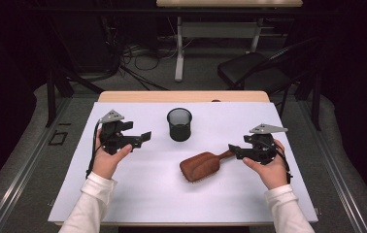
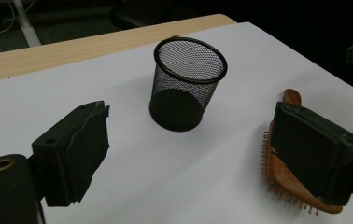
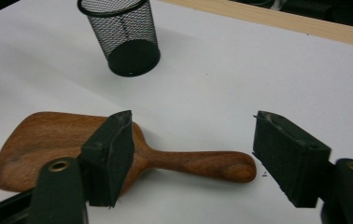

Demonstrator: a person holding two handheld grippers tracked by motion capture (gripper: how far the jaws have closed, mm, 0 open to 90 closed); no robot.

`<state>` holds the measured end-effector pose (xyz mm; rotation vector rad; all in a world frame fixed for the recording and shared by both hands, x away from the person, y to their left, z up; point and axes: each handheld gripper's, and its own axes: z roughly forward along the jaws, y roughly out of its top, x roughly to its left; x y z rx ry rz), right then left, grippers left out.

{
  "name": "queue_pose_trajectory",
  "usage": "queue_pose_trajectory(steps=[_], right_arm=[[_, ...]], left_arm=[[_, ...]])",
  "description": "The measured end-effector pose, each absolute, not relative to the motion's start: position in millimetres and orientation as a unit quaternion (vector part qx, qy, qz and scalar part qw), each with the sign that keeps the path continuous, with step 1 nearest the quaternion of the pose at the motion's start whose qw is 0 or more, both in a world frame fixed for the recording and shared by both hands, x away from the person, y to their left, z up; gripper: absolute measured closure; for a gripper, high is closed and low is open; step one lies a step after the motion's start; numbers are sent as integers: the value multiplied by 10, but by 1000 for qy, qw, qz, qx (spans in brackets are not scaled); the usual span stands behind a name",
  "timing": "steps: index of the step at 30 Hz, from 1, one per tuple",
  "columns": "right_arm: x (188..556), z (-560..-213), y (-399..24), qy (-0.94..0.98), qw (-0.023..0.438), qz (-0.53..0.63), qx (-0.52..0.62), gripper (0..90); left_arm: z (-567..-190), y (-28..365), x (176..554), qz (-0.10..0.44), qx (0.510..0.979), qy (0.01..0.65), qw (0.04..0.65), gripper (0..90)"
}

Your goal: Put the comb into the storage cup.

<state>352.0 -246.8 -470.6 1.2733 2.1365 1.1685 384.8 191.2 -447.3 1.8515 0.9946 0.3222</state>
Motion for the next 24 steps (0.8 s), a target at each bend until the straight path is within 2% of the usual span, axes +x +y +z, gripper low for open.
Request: queue_pose_trajectory(steps=[1, 6, 21, 23, 24], right_arm=[[3560, -4716, -2480, 764, 197, 413, 454, 340], [3655, -4769, -2458, 770, 186, 405, 457, 395], [3820, -4934, -2302, 784, 171, 375, 464, 438], [3857, -4989, -2265, 784, 160, 372, 470, 509], [3857, -4989, -2265, 784, 160, 372, 470, 509]], left_arm=[[-4477, 1914, 3863, 134, 760, 410, 487, 121], [-4498, 1919, 3906, 132, 759, 411, 487, 123], [-4604, 1852, 3898, 120, 768, 408, 480, 123], [-4609, 1847, 3895, 122, 769, 406, 478, 123], [-4610, 1847, 3892, 123, 770, 406, 477, 123]])
